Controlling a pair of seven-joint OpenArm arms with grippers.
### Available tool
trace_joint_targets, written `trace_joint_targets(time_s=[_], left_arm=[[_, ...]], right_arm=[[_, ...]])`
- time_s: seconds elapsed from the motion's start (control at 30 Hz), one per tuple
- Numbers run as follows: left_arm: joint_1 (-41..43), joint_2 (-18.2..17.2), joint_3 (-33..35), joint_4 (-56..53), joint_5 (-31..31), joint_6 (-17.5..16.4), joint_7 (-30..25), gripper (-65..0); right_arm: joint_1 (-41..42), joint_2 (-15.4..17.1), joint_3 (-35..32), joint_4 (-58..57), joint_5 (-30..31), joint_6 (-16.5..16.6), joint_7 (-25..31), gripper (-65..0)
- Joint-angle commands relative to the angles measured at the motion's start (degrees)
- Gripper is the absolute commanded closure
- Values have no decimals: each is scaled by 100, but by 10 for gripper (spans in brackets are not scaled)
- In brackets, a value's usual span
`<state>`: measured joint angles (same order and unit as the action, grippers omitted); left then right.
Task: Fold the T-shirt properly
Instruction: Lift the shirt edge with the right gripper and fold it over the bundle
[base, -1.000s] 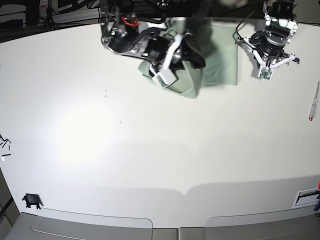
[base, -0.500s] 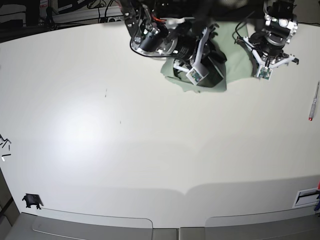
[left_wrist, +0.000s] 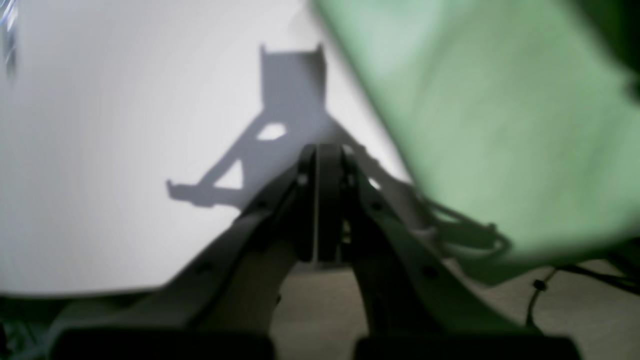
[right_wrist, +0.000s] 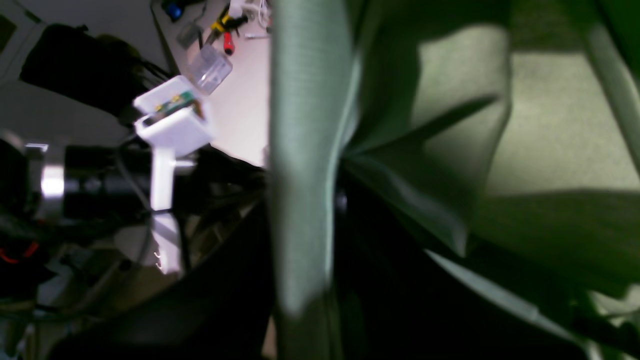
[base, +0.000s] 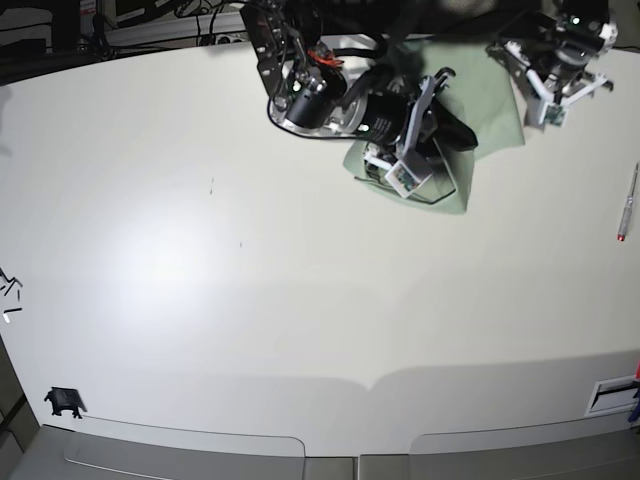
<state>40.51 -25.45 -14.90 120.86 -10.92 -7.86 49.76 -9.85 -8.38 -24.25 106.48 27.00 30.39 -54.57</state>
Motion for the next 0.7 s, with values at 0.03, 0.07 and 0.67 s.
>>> trace_joint_targets(time_s=[0.03,0.07,0.67], left_arm=[[203,-35,-186,94,-186,9,-140,0],[258,15,-229,94,-221,9,-179,0],[-601,953,-225,-769,-918,-232,-492,0]], right_arm=[[160,-62,-15,92,85,57,162,0],[195,-62,-15,92,35,52,164,0],[291,-62,-4,92,-820,42,52,0]])
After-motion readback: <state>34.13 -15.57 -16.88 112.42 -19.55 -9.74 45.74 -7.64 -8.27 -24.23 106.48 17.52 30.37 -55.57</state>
